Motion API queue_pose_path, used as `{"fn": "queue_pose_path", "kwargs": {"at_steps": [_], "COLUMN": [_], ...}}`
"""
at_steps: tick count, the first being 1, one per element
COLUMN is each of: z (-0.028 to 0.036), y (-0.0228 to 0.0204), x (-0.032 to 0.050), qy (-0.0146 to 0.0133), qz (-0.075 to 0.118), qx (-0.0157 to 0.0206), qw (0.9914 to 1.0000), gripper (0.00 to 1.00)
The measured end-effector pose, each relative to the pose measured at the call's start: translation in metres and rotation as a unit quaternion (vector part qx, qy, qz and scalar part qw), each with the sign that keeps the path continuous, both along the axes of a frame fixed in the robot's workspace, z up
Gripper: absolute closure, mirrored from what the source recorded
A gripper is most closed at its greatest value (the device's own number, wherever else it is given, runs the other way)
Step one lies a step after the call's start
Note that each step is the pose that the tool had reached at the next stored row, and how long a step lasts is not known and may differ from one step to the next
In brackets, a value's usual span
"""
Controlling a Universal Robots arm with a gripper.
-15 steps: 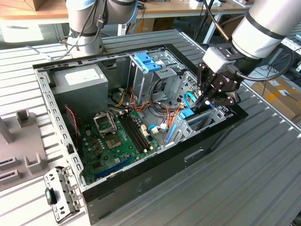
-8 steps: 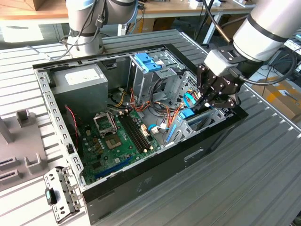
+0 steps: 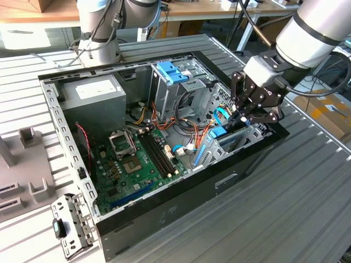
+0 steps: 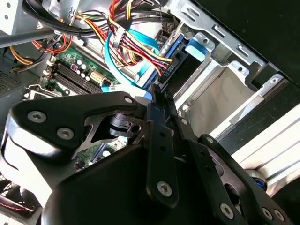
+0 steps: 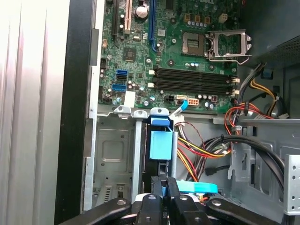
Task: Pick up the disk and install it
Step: 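Insert the second disk wire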
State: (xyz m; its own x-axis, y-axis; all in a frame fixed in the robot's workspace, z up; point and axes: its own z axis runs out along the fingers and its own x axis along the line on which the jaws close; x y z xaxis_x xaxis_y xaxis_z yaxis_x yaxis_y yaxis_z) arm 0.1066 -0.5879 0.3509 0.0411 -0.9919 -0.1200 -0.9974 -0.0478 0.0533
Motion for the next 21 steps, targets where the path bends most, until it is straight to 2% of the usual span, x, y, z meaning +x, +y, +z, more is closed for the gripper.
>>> {"fn": "queue_pose_path", "kwargs": {"at_steps": [2,3,21], "z": [-0.0001,-0.0006,-0.0077], "y": [0.0006,0.0013,0.0009], "x": [0.0002,0.0034,0.0081], "qy": [0.0,0.0006,0.0041], "qz": [0.0,0.0,0.0], "qx": [0.0036,0.0062,0.0072], "qw": [0.99999,0.99998,0.99997], "gripper": [0.84,0.84,0.84]}}
